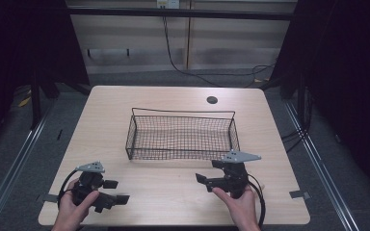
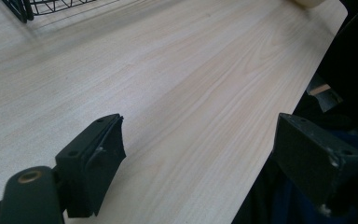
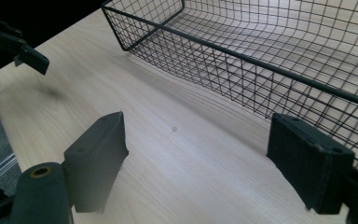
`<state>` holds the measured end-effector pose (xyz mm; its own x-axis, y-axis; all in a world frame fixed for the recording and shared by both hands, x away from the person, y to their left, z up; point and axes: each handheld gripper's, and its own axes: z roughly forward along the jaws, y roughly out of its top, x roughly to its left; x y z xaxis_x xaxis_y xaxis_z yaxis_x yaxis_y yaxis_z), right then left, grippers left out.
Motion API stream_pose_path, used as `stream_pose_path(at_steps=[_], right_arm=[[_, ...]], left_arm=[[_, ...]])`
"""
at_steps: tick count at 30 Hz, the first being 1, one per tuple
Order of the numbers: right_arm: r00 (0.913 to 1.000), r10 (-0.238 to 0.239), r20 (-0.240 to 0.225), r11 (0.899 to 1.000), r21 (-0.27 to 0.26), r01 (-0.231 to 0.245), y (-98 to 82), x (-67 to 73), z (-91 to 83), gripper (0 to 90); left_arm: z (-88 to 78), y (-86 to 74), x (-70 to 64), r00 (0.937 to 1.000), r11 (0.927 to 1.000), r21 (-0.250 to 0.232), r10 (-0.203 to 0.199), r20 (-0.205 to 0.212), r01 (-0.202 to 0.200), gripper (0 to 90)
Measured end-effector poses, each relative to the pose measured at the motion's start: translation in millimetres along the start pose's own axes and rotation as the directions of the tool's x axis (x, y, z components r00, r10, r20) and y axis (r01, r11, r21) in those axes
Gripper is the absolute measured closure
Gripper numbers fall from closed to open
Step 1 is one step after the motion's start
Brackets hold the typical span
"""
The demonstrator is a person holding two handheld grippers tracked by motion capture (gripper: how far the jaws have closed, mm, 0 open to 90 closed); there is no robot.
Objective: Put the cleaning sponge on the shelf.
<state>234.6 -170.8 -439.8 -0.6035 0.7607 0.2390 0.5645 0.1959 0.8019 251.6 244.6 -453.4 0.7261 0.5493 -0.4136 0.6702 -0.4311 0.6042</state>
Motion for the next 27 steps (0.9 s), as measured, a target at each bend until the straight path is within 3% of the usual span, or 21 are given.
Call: stream_pose_path(at_steps=[8, 12, 14, 17, 21, 24, 27], right_arm=[[0.9993, -0.013, -0.036, 1.000, 0.003, 0.013, 0.3, -0.2, 3.7, 25.8], [0.9976, -0.045, -0.053, 0.999, 0.003, 0.045, 6.1, 1.7, -1.8, 37.3], [0.9975, -0.024, -0.066, 1.000, -0.006, 0.024, 8.0, -0.4, -5.7, 38.1], [0.9989, -0.040, -0.026, 0.999, 0.000, 0.040, 12.0, -1.7, -12.3, 38.1], [0.9997, -0.023, -0.008, 1.000, -0.003, 0.023, 14.8, -6.2, -20.3, 38.2], [0.9977, 0.031, -0.060, 0.999, 0.041, -0.029, 17.7, -13.6, -27.3, 38.0], [0.9950, 0.058, -0.081, 0.998, 0.041, -0.054, 18.9, -16.6, -29.9, 33.3]], left_arm=[[-0.2, -0.4, -0.8, 1.0000, 1.0000, -0.006, 0.003, -0.005, -0.003, 16.3], [-0.1, -0.3, -0.7, 1.0000, 1.0000, -0.005, 0.006, -0.006, -0.006, 16.3], [-0.2, -0.4, -0.7, 1.0000, 1.0000, -0.006, 0.005, -0.003, -0.005, 16.3], [-0.7, -0.6, -0.8, 1.0000, 1.0000, -0.007, 0.003, -0.002, -0.003, 16.3], [-1.3, -0.4, -0.2, 1.0000, 0.9999, -0.005, 0.009, -0.002, -0.009, 16.3], [-1.1, -0.4, -0.4, 1.0000, 0.9999, -0.007, 0.008, -0.001, -0.008, 16.3], [-0.5, -0.4, -0.5, 1.0000, 1.0000, -0.007, 0.004, -0.003, -0.004, 16.3]])
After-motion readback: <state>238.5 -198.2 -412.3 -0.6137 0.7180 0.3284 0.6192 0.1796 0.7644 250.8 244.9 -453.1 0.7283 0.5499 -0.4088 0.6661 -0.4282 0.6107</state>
